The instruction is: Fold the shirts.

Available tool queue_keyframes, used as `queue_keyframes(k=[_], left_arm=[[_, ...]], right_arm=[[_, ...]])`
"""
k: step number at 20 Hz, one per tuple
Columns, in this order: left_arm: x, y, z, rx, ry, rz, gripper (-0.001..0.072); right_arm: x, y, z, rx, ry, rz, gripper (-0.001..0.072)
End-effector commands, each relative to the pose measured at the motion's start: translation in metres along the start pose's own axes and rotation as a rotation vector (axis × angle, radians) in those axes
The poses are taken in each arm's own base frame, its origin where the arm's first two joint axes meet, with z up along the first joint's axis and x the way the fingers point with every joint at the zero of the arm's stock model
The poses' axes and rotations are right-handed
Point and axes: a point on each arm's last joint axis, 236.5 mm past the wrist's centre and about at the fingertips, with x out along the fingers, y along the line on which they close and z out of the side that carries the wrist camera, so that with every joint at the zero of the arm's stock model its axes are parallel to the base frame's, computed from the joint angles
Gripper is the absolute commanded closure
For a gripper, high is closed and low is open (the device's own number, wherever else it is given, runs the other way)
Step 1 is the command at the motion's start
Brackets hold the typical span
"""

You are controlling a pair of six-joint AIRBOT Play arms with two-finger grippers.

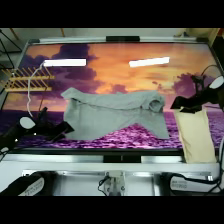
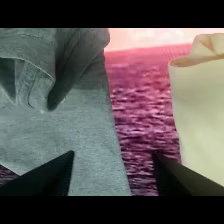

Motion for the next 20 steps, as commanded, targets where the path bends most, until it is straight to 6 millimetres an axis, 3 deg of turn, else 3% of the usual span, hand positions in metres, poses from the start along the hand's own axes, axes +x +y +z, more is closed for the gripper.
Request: queue_keyframes(k=[1, 3, 5, 7, 9, 10, 12, 16, 19, 20], left_arm=[[0.009, -0.001, 0.002, -0.037, -0.010, -0.003, 0.0097], [0.012, 0.002, -0.003, -0.034, 0.019, 0.006, 0.0113], [0.012, 0.002, -0.004, -0.034, 0.022, 0.006, 0.0338], [0.012, 0.003, -0.007, -0.037, 0.035, 0.008, 0.0405], [0.012, 0.003, -0.009, -0.037, 0.045, 0.009, 0.0521], [0.012, 0.003, -0.009, -0.037, 0.046, 0.009, 0.0522], [0.012, 0.003, -0.009, -0.025, 0.046, 0.009, 0.0671], [0.012, 0.003, -0.009, -0.013, 0.045, 0.009, 0.0675], [0.010, 0.000, -0.006, 0.041, 0.035, 0.003, 0.0676], [0.005, -0.006, 0.001, 0.074, 0.016, -0.006, 0.0677]], right_arm=[[0.024, 0.000, -0.021, -0.018, 0.103, 0.037, 0.0024], [0.035, 0.003, -0.027, -0.009, 0.134, 0.058, 0.0028], [0.043, 0.004, -0.031, -0.018, 0.157, 0.058, 0.0032], [0.050, 0.005, -0.030, -0.024, 0.160, 0.053, 0.0032], [0.060, 0.007, -0.030, -0.025, 0.174, 0.061, 0.0033], [0.066, 0.009, -0.031, -0.027, 0.192, 0.064, 0.0032], [0.079, 0.015, -0.035, -0.036, 0.228, 0.075, 0.0033], [0.105, 0.028, -0.032, -0.083, 0.239, 0.060, 0.0055], [0.110, 0.039, -0.033, -0.087, 0.247, 0.066, 0.0637], [0.106, 0.044, -0.032, -0.087, 0.238, 0.083, 0.0633]])
